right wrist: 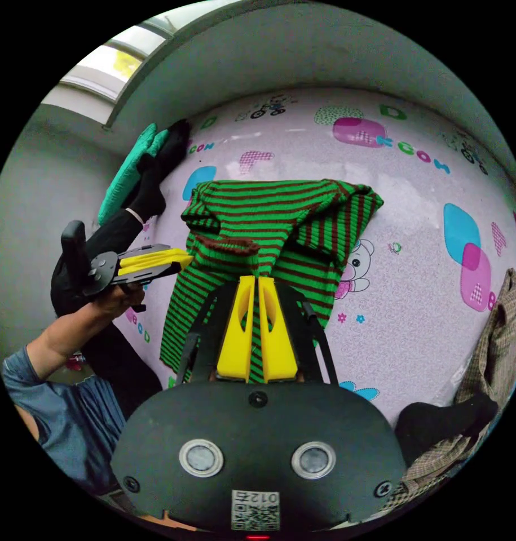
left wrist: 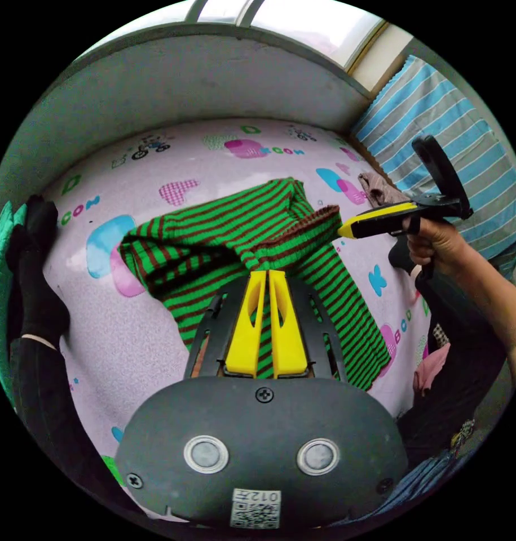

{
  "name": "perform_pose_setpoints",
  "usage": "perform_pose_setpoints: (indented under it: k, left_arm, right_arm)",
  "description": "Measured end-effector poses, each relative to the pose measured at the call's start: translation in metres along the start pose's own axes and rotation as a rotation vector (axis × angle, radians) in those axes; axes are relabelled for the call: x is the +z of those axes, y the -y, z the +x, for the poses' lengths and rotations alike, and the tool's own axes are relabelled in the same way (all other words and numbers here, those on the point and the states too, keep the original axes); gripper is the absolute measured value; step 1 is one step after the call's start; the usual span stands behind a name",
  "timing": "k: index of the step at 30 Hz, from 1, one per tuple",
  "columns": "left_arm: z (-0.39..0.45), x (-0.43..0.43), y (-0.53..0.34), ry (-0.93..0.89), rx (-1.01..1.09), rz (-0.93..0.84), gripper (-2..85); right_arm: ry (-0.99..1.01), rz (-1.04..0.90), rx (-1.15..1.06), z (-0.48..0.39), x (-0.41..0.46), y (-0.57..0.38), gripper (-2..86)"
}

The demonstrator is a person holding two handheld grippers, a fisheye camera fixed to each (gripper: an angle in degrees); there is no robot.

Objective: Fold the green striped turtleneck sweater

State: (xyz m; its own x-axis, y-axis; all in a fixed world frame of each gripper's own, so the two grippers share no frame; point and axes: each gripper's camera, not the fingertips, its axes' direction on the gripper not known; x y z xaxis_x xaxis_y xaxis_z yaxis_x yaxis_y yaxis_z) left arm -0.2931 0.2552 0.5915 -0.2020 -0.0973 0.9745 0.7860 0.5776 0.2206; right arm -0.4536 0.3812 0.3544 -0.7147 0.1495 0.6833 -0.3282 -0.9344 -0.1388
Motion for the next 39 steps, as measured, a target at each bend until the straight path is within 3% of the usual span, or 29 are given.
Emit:
perform_pose_setpoints:
  k: [10,15,26,35,39]
  left_arm:
    - [0.01,0.031,-0.007,0.049,-0.006,-0.079,-0.1]
    - [0.039,0.036,-0.008,0.197,0.126,-0.076,-0.1]
    - [0.046,0.069,-0.012,0.134,0.124,-0.085,0.0]
    - [0.028,0.105,-0.004,0.06,0.044,-0.274,0.3]
    - [0.024,0.086,0.01,0.163,0.013,-0.157,0.2]
  right_arm:
    - [-0.064,-0.187,-0.066,-0.031,0.057,0.021,-1.0]
    - [-0.066,-0.196,-0.082,-0.045,0.066,0.034,-1.0]
    - [-0.161,-0.239,-0.117,-0.072,0.098,0.052,-0.9]
    - [-0.217,-0.396,-0.099,-0.084,0.129,0.061,0.2]
    - [-0.19,-0.325,-0.084,-0.091,0.12,0.073,-0.3]
